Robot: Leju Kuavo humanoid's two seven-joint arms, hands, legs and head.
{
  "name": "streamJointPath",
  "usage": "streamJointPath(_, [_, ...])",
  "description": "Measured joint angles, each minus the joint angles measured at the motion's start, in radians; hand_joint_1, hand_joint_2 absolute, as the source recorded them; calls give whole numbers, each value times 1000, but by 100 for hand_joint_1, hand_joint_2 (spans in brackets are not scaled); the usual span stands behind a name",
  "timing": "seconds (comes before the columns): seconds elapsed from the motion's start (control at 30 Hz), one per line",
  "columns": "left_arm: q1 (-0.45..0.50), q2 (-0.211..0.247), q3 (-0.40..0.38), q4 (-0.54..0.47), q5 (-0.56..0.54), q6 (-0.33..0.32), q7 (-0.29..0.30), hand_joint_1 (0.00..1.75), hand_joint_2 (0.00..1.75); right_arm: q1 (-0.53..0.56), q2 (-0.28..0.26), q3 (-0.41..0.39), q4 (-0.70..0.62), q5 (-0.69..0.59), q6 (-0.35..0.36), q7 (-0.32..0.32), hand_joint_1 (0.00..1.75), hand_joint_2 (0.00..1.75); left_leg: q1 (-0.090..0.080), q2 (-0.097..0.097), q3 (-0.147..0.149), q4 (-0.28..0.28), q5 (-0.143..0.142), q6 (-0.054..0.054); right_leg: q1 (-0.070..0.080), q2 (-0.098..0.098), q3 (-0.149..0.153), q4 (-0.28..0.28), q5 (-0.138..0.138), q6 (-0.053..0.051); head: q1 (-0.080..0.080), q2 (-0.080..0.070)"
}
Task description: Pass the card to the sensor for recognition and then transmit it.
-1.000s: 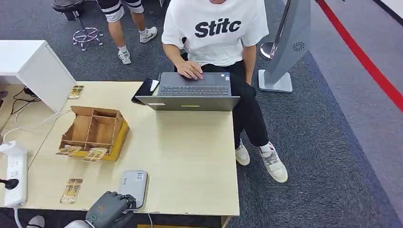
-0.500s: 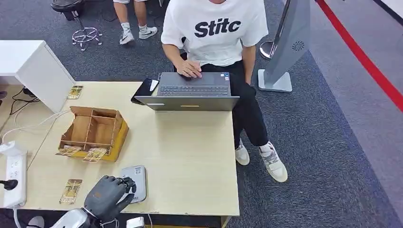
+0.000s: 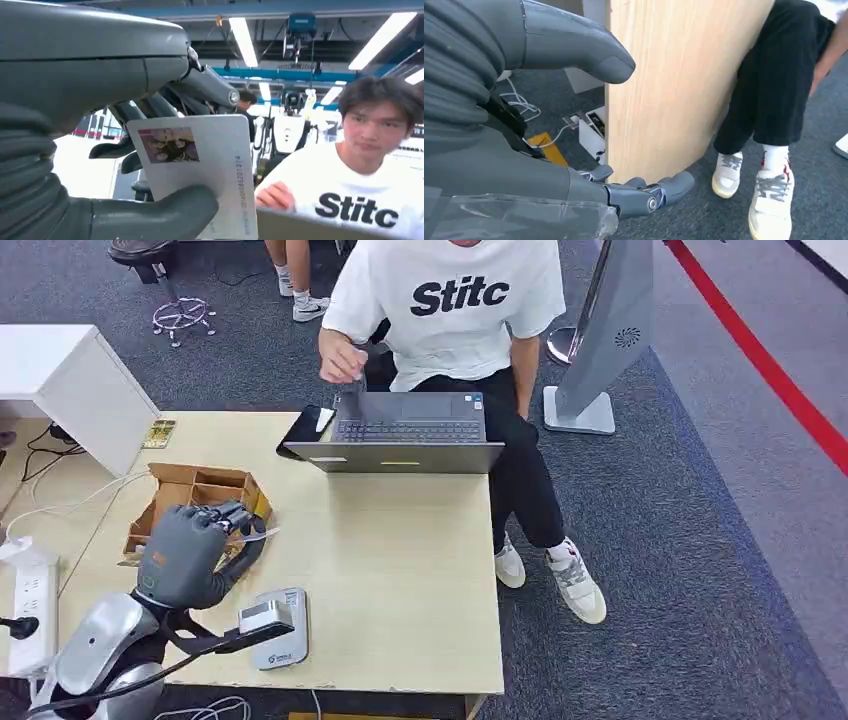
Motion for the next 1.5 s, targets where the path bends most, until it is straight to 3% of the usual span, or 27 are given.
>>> streamJointPath(0.27, [-129, 6, 55, 37, -16, -18, 34, 175, 175, 0, 0, 0, 5, 15, 24, 10, 0, 175, 0, 0, 0, 0, 0, -1, 0, 1, 0, 0, 0, 0, -1, 0])
streamJointPath(0.63, [-132, 9, 79, 48, -16, -24, 38, 175, 175, 5, 0, 0, 5, 6, 21, 14, 0, 175, 0, 0, -1, 0, 0, -1, 0, 1, -1, 0, 0, 0, 0, 0])
streamJointPath(0.77, [-136, 21, 80, 64, -72, -12, 47, 173, 175, 6, 0, 0, 5, 0, 22, 14, 0, 175, 0, 1, 0, 0, 1, -1, 0, 2, -1, 0, 0, 0, -1, 0])
streamJointPath(0.8, [-137, 23, 80, 66, -75, -11, 47, 10, 175, 6, 0, 0, 5, 0, 22, 14, 0, 175, 0, 1, 0, 0, 1, -1, 0, 2, -1, 0, 0, 0, 0, 0])
streamJointPath(0.83, [-137, 24, 80, 70, -79, -10, 47, 0, 175, 6, 0, 0, 5, 0, 22, 14, 0, 175, 0, 1, 0, 0, 1, -1, 0, 2, -1, 0, 0, 0, -1, 0])
streamJointPath(1.4, [-116, 56, 77, 80, -75, 27, -8, 0, 175, 10, 0, 0, 3, -3, 29, 5, 0, 175, 0, 1, -1, 0, 0, -1, 0, 1, 0, 0, 0, 0, 0, 0])
streamJointPath(1.5, [-62, 83, 69, 80, -97, 72, -30, 0, 175, 12, 0, 0, -2, -12, 28, -1, 0, 175, 0, 3, 0, -1, 0, -1, 0, 5, -1, 0, 0, 0, -2, 0])
